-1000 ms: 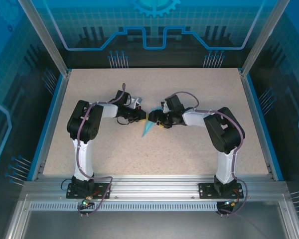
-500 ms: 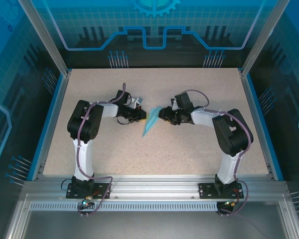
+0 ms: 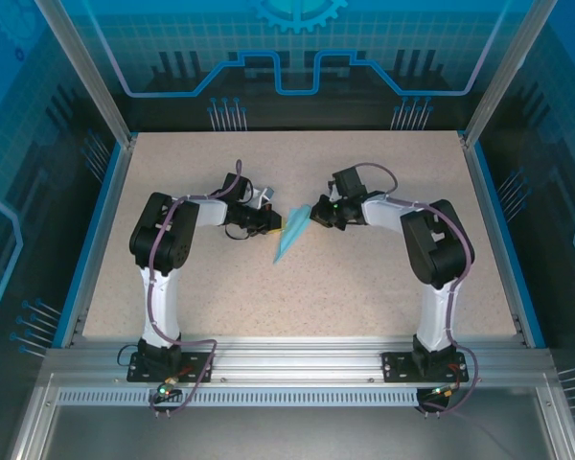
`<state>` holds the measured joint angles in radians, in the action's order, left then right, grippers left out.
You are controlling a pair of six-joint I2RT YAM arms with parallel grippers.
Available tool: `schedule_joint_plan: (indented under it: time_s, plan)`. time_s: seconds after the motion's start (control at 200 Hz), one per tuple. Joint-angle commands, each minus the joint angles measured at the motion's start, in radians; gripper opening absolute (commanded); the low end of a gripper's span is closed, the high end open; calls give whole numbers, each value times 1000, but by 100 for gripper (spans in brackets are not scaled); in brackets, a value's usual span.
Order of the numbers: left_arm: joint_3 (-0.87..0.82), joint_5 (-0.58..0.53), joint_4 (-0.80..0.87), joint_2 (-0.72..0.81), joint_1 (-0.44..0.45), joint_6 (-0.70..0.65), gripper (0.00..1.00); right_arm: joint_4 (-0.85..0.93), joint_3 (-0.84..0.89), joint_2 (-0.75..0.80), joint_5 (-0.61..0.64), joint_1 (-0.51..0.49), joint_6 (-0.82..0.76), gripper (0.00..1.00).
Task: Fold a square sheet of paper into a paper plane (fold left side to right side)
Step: Fold the wing for the fifth time at the center of the table.
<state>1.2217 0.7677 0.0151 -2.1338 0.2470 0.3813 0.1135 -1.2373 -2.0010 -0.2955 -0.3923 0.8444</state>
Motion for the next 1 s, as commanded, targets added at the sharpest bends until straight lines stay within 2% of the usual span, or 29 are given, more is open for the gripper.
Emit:
schedule_joint_plan:
  time_s: [0.0,0.995]
  plan:
    - [13,-21,14,-42,23,-38,4,59,-49,-37,9,8,-13,5]
    - [18,-21,16,-21,25,-46,4,171,-187,-169,32,7,-75,4]
